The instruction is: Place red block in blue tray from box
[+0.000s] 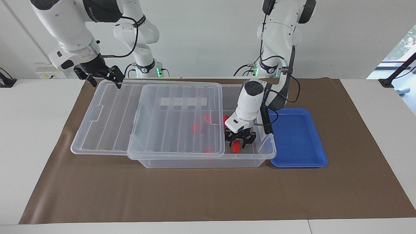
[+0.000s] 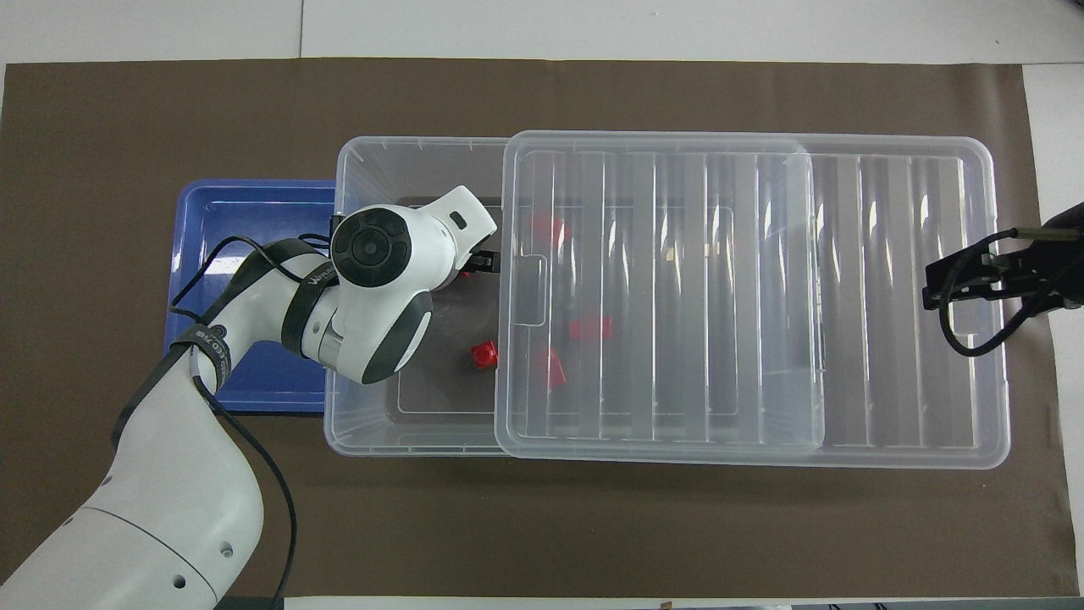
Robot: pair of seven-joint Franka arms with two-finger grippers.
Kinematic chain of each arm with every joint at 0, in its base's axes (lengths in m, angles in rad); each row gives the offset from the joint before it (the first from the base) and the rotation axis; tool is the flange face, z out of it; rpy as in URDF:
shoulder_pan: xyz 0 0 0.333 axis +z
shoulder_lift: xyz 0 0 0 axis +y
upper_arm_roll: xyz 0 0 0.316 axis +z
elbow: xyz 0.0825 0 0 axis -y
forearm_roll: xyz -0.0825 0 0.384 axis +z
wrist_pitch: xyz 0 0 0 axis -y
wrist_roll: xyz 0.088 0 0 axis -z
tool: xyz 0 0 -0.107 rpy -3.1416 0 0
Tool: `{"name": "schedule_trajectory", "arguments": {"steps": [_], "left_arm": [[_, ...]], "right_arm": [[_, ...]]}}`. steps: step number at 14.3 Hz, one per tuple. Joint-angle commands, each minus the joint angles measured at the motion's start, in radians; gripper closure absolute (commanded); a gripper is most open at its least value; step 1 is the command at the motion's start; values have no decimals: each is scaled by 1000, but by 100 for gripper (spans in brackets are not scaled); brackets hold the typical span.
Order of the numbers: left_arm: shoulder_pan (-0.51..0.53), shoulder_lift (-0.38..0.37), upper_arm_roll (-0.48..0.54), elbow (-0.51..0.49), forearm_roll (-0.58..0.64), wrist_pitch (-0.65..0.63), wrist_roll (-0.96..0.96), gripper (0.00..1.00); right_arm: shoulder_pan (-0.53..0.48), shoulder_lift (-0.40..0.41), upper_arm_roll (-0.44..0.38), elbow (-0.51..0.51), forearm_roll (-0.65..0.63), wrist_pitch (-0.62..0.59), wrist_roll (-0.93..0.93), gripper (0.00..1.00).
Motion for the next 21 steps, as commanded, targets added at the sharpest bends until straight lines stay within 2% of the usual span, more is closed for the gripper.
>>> {"name": "schedule_trajectory", "arguments": {"steps": [1,3,16,17,18,19,20,21], "left_arm": [[-5,-2,12,-11,32,15,11,100],[-2,-22,15,-9,32,-29,9,100],[18,-366,18,46,30,-465,12,100],[50,-387,18,41,32,-488,16,100],[82,-397,17,41,32,-508,16,100],[98,-406,20,40,30,-531,14,100],[128,-412,20,37,30,-548,16,100],[165,-414,18,29,30,-551,22,100]], "right_arm": [[-4,-4,0,3,-1,10,15,0],[-5,-4,2,3,-1,9,15,0],[-13,-4,-4,3,-1,14,6,0],[-13,-2,-8,1,-1,32,-1,11],[-14,-4,-15,-5,-1,56,-29,35],[-14,-5,-43,-8,-1,72,-86,67],[-14,-5,-58,-13,-1,92,-140,92],[-14,-5,-76,-26,-1,108,-190,100]]}}
